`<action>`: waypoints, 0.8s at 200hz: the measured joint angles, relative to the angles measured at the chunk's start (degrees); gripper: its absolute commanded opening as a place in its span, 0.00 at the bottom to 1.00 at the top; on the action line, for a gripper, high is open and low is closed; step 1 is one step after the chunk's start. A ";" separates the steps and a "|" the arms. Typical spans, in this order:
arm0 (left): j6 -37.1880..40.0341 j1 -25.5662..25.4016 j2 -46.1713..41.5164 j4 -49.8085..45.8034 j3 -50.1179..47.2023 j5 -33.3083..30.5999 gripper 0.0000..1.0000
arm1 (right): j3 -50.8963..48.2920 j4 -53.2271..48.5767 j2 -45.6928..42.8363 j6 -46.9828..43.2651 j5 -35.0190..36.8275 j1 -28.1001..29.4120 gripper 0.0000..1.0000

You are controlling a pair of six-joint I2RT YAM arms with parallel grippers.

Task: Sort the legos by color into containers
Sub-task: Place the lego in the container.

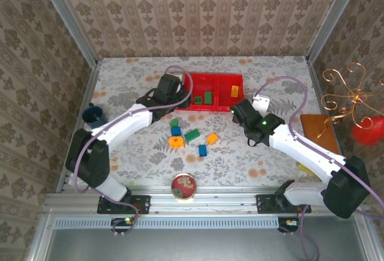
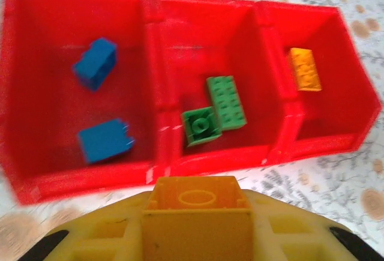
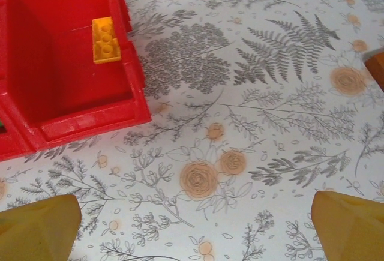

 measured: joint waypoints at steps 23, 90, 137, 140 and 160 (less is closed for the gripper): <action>1.55 -2.67 5.92 1.42 6.49 1.16 0.16 | -2.93 -0.20 -3.80 1.62 0.13 -1.40 1.00; 7.41 -7.02 22.10 2.97 24.98 3.80 0.17 | -7.41 -0.57 -9.62 3.30 0.11 -3.21 1.00; 10.60 -6.99 31.82 1.68 36.28 5.40 0.21 | -7.41 -0.50 -9.57 3.28 0.07 -3.21 1.00; 10.80 -6.99 32.44 1.42 37.05 5.49 0.22 | -7.41 -0.50 -9.49 3.28 0.07 -3.21 1.00; 11.85 -6.99 35.74 -0.57 41.09 5.73 0.24 | -7.41 -0.50 -8.68 3.23 -0.15 -3.21 1.00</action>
